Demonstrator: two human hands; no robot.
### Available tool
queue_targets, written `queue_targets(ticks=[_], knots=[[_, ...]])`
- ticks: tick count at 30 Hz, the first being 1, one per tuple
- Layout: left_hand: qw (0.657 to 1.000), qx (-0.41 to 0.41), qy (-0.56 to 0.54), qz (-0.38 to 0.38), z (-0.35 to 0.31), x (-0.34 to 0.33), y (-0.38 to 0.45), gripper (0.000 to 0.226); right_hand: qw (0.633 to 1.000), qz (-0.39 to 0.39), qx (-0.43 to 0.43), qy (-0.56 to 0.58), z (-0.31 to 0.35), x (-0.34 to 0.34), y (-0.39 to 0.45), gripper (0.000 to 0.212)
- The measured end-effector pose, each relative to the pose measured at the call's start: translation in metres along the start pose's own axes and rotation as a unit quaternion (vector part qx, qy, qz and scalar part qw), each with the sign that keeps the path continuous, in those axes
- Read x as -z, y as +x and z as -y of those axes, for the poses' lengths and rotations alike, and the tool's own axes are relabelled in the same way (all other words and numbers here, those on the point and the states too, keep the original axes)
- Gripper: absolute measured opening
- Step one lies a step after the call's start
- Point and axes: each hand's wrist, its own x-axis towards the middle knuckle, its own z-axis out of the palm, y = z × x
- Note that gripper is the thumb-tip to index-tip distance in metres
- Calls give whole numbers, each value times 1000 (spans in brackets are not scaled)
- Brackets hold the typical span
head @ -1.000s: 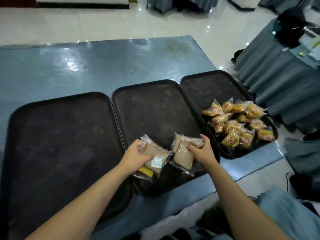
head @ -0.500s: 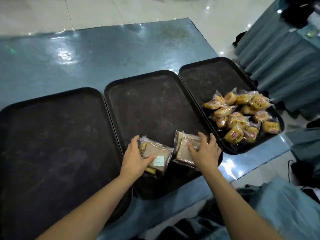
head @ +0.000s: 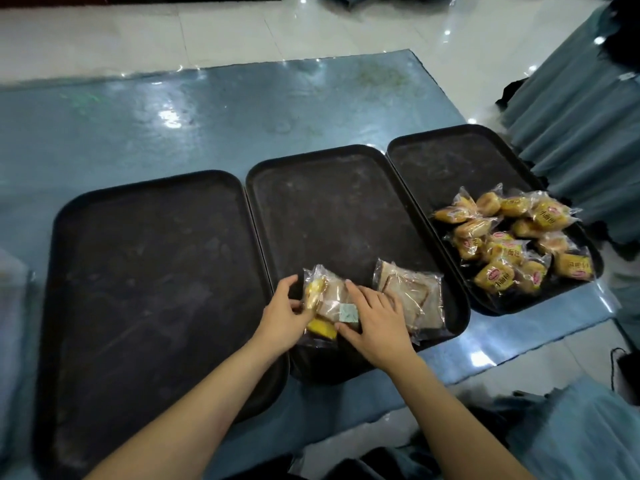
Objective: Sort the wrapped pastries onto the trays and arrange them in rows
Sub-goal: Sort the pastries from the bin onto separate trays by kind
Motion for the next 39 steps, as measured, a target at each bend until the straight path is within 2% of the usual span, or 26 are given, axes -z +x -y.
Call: queue_targets(ticks=[2, 7, 10, 13, 16, 20, 25, 30, 36, 39], knots=[[999, 11, -27, -36, 0, 5, 1, 65, 999, -14, -31, -15, 1, -2, 0, 83], [985, -4, -65, -163, 10, 43, -24, 37, 995, -27, -77, -51, 10, -4, 3, 82], [974, 2, -53, -219, 39, 80, -50, 34, 993, -8, -101, -55, 21, -3, 7, 81], [967, 48, -18, -249, 75, 101, -74, 33, 993, -29, -115, -23, 37, -3, 6, 79], [974, 70, 56, -209, 94, 111, -88, 40, 995, -68, -68, 2, 64, -4, 6, 71], [975, 37, 134, -171, 97, 128, -103, 62, 996, -86, -3, 34, 119, 0, 9, 66], [962, -43, 214, -162, 77, 164, -151, 42, 988, -98, 84, 80, 203, 21, 4, 61], [925, -123, 297, -203, 47, 215, -200, 36, 972, -103, 172, 126, 286, 55, 2, 54], [877, -224, 322, -277, 15, 304, -266, 29, 935, -144, 258, 194, 398, 96, 4, 48], [853, -232, 364, -292, 25, 365, -292, 26, 920, -157, 279, 225, 464, 107, 3, 44]])
